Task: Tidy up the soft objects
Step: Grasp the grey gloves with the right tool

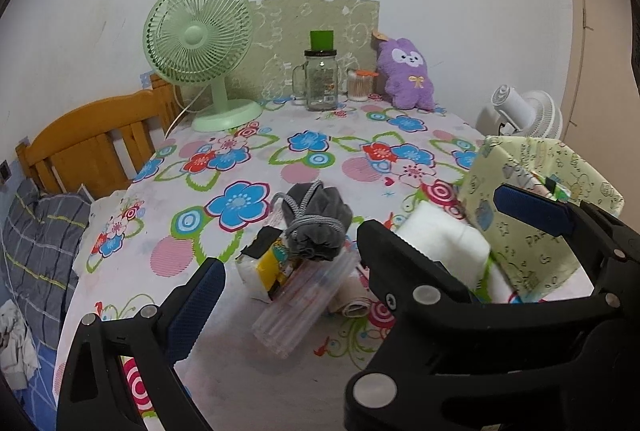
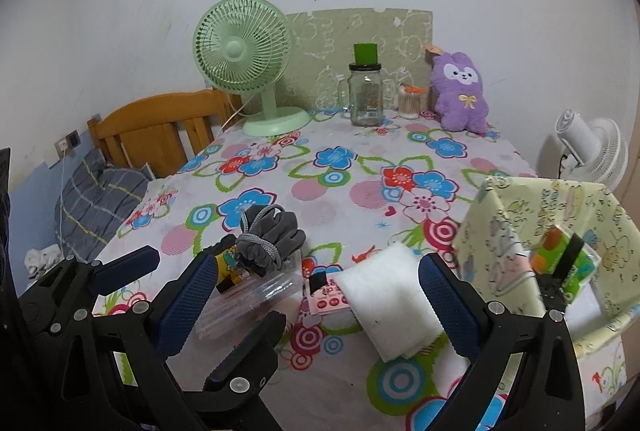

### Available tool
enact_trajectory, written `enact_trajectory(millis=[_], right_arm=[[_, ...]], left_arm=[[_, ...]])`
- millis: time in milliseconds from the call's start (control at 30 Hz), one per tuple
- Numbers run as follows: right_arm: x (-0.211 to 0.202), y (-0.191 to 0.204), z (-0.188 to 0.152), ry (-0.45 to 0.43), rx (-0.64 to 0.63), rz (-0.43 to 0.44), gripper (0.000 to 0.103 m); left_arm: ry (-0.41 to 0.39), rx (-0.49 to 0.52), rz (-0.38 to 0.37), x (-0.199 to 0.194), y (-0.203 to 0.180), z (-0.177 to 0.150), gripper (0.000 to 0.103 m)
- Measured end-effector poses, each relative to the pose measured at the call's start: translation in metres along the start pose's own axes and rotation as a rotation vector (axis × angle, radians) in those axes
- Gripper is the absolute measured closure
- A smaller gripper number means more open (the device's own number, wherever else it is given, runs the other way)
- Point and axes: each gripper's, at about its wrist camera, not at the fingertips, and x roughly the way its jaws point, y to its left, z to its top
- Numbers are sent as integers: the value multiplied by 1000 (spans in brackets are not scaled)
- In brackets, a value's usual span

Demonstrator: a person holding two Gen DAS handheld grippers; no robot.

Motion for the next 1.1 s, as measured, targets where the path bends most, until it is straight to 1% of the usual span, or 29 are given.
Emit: enact_trajectory(millis=[300, 400, 500, 667, 767, 833, 900, 967, 1033, 1067, 1100], right_arm=[[27, 10, 4, 26, -18, 19, 5], [35, 14, 6, 31, -34, 19, 6], [45, 17, 7, 42, -56, 9, 7], [59, 20, 6, 72, -63, 18, 10], [67, 22, 6, 97, -70, 33, 16], [73, 24, 5, 121, -78, 53, 23], [78, 27, 5, 134, -84, 61, 26], [82, 29, 4, 145, -92, 69, 32], [85, 31, 4, 153, -99, 76, 41], [87, 31, 4, 158, -101, 77, 41], [88, 31, 4, 159, -102, 78, 44]], left_arm=[[35, -25, 7, 20, 18, 1, 4], [55, -32, -2, 28, 23, 2, 4], [84, -29, -21, 37, 26, 0, 4], [92, -15, -8, 44, 29, -2, 4], [103, -19, -12, 48, 33, -3, 4], [110, -16, -10, 50, 36, -5, 4], [117, -19, -9, 53, 38, -5, 4], [123, -21, -14, 56, 40, -6, 4], [125, -22, -18, 57, 40, -6, 4], [126, -21, -19, 58, 40, -6, 4], [127, -22, -21, 58, 41, -6, 4]])
